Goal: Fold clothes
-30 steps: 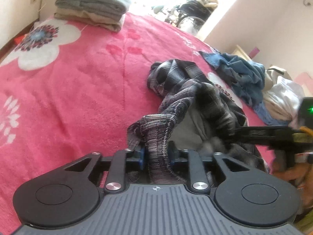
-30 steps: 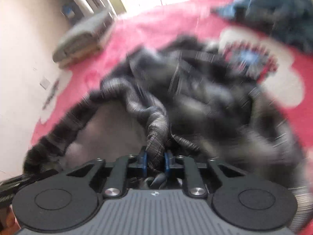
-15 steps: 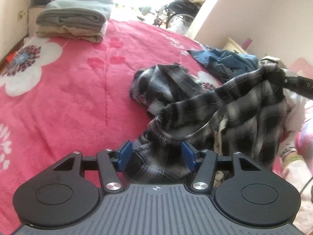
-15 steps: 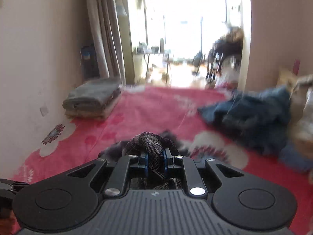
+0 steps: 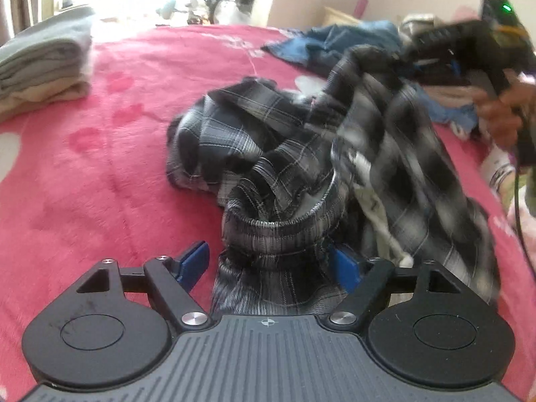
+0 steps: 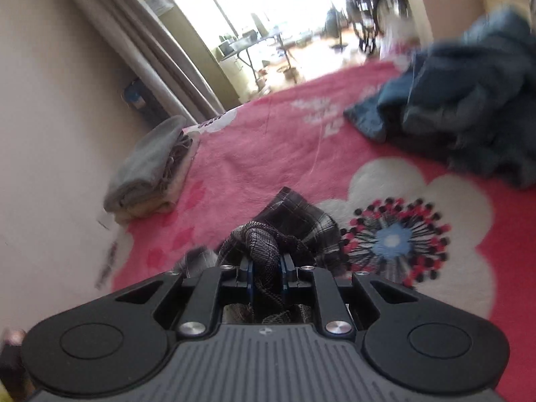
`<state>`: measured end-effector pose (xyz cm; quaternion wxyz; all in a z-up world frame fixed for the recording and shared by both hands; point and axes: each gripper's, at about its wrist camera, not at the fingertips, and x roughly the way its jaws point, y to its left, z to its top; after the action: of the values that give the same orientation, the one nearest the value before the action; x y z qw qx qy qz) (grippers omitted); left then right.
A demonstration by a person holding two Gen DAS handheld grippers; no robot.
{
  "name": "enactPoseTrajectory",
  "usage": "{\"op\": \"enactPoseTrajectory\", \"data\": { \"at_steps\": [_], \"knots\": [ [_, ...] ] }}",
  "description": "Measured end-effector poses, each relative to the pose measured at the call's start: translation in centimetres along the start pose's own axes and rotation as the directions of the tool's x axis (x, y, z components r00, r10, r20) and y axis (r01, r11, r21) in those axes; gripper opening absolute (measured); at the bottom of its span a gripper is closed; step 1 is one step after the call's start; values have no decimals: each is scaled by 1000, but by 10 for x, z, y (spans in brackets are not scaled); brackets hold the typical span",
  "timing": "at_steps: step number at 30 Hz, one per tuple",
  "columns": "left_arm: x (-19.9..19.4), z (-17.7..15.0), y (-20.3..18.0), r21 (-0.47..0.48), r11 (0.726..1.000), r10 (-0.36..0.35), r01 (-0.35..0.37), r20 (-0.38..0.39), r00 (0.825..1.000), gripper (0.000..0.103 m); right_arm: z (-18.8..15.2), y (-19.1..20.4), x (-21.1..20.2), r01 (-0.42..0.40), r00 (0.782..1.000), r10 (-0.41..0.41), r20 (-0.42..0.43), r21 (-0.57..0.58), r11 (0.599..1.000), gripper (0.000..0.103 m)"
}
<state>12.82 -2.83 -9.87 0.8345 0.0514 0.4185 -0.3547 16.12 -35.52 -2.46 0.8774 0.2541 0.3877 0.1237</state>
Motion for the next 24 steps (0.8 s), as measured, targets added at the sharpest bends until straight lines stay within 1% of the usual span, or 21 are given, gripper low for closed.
{"op": "enactPoseTrajectory", "data": {
  "at_steps": [2, 4, 5, 6, 7, 8, 9, 10, 12, 13, 15, 16, 18, 20, 24],
  "knots": [
    [6, 2, 1, -5, 1000, -6, 6, 3, 1000, 69, 5, -19, 15, -58, 998, 59, -17, 67, 996, 17],
    [9, 4, 0, -11, 1000, -6, 6, 14, 1000, 59, 8, -35, 29, -111, 992, 117, -37, 129, 985, 19],
    [10, 4, -1, -6, 1000, -3, 3, 19, 1000, 55, 8, -41, 36, -125, 989, 135, -54, 159, 979, 20],
    [11, 4, -2, 4, 1000, 1, -2, 24, 1000, 46, 9, -46, 40, -131, 987, 145, -65, 182, 975, 21],
    [12, 5, -3, 8, 1000, 4, -4, 29, 1000, 41, 10, -50, 42, -146, 984, 163, -71, 193, 970, 25],
    [12, 5, -2, 2, 1000, 4, -4, 38, 999, 31, 11, -53, 40, -166, 981, 183, -70, 206, 964, 29],
    [11, 5, -1, -9, 1000, 5, -5, 48, 999, 20, 13, -57, 37, -184, 977, 203, -66, 221, 958, 37],
    [9, 5, 0, -28, 1000, -1, 2, 58, 998, 15, 14, -60, 31, -206, 974, 223, -50, 227, 952, 42],
    [-6, 5, 3, -68, 998, -9, 15, 93, 996, 13, 16, -64, 16, -242, 968, 249, -8, 210, 947, 46],
    [-14, 4, 5, -88, 996, -11, 21, 112, 994, 12, 17, -66, 9, -249, 968, 252, 7, 199, 948, 51],
    [-33, 2, 9, -131, 991, -19, 39, 150, 988, 11, 18, -66, -3, -246, 969, 246, 17, 159, 956, 56],
    [-45, -2, 12, -159, 986, -24, 51, 167, 986, 11, 18, -64, -8, -238, 971, 238, 13, 130, 963, 57],
    [-63, -9, 19, -209, 976, -23, 62, 184, 983, 11, 15, -56, -10, -218, 975, 220, -20, 65, 974, 57],
    [-75, -21, 29, -266, 962, -7, 55, 177, 984, 11, 10, -46, -8, -200, 978, 200, -63, -3, 980, 57],
    [-72, -43, 52, -365, 931, 21, 20, 109, 994, 12, -3, -18, 14, -180, 974, 160, -159, -124, 976, 58]
  ]
}}
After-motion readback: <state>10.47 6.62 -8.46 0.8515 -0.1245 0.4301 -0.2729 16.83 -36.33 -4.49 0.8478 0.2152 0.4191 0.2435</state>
